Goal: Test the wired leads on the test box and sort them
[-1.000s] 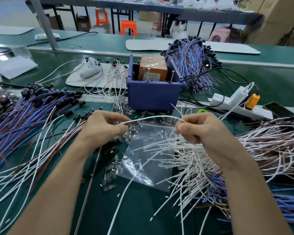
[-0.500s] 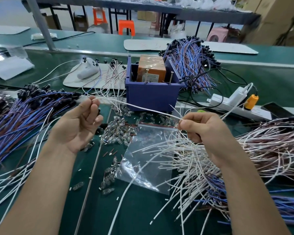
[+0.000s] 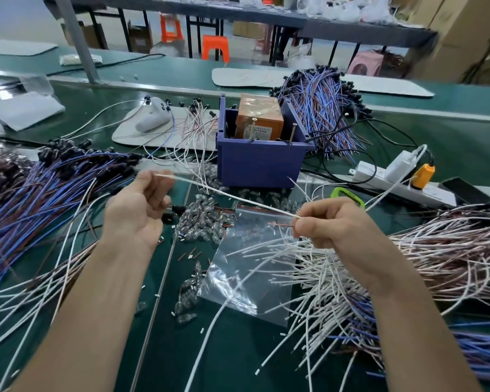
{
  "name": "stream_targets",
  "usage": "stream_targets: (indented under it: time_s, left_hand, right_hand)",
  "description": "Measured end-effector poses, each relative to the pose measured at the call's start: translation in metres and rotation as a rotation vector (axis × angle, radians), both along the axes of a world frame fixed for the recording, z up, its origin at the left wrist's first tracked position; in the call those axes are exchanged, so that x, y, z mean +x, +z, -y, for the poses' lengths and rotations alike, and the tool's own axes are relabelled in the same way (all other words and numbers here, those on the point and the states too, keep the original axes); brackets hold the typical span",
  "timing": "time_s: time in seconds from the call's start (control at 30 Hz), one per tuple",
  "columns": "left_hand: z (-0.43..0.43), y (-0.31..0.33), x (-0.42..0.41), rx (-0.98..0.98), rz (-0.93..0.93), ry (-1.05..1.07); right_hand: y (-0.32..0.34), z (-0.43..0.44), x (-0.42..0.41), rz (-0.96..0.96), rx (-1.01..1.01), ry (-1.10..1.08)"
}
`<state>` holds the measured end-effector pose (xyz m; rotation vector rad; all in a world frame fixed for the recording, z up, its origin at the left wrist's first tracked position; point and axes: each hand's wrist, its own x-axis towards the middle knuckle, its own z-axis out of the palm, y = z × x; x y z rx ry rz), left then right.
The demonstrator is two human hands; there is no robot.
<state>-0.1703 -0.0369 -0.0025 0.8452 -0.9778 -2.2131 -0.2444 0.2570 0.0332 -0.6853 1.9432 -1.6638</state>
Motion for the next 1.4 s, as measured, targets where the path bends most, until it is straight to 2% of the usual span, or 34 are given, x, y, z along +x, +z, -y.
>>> stream_targets:
  time_s: [0.1,0.2,0.33,0.4,0.53,0.63,0.7,0.8,0.87,1.03,1.17,1.27,1.4]
  left_hand:
    - [0.008,0.004,0.006,0.047,-0.034,0.108]
    - [0.008,0.005,0.011,-0.087,0.038,0.174]
    - [-0.007,0.007,0.012,-0.472,0.114,0.168]
    - [-0.015,0.007,0.014,-0.725,0.147,0.197]
    - [-0.042,0.004,0.015,-1.311,0.465,0.161]
    - [-0.059,0.001,0.012,-1.445,0.529,-0.079]
    - [-0.067,-0.003,0.008,-1.365,0.499,-0.298]
    - [-0.078,-0.004,0.002,-0.832,0.313,-0.494]
    - [-0.078,-0.005,-0.004,-0.584,0.202,-0.472]
    - [-0.066,-0.002,-0.007,-0.264,0.079,-0.345]
    - [-0.056,0.001,-0.004,-0.125,0.049,-0.172]
    - [-0.054,0.003,-0.005,-0.170,0.056,-0.090]
    - [-0.056,0.005,-0.001,-0.282,0.066,-0.104]
  right_hand:
    - [0.002,-0.007,-0.003,0.016,-0.046,-0.017]
    - [0.003,-0.009,-0.005,0.023,-0.082,-0.047]
    - [0.001,-0.003,-0.003,-0.001,-0.135,-0.132]
    - [0.001,-0.002,-0.004,-0.011,-0.179,-0.181]
    - [0.000,-0.001,-0.003,-0.047,-0.181,-0.236]
    - [-0.001,0.001,-0.003,-0.059,-0.178,-0.243]
    - [-0.001,0.002,-0.002,-0.066,-0.173,-0.234]
    - [0.000,-0.001,-0.001,-0.107,-0.098,-0.109]
    - [0.000,-0.003,0.001,-0.121,0.000,0.038]
    - [-0.001,-0.004,0.004,-0.176,0.258,0.225]
    - [-0.002,-0.003,0.003,-0.185,0.221,0.157]
    - [-0.003,-0.001,0.000,-0.159,0.074,0.053]
    - [-0.007,0.003,-0.003,-0.084,-0.061,-0.157]
